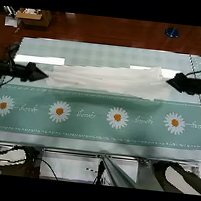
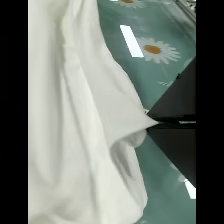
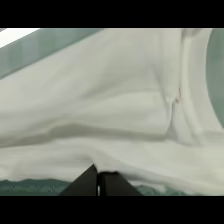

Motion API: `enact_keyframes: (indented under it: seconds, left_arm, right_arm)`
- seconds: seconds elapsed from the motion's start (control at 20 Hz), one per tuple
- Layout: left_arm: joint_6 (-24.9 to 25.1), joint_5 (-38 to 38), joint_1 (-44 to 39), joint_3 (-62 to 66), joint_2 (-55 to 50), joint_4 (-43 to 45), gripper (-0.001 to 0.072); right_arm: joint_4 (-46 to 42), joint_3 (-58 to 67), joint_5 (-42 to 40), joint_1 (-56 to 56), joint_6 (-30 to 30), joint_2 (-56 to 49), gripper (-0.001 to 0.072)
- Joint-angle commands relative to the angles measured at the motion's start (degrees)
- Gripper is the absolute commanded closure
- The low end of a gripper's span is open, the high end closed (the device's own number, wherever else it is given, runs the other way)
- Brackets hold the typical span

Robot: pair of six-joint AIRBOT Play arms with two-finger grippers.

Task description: Fold the shirts.

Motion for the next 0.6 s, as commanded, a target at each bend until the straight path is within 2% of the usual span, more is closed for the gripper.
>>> enact_keyframes:
  seconds: [0.0,0.3,0.55]
  left_arm:
    - [-2.0,5.5,-4.3,9.7,-4.7,-4.0,0.0686]
    - [-8.9,3.8,-6.0,22.5,-21.2,-4.0,0.0686]
    - [-9.1,3.4,-5.7,24.3,-27.0,-0.6,0.0685]
  right_arm:
    - [0.8,7.4,-10.3,4.2,1.5,-9.0,0.0689]
    - [0.9,17.6,-13.8,5.0,2.4,-22.5,0.0688]
    - [0.8,18.8,-18.4,5.0,3.8,-27.6,0.0688]
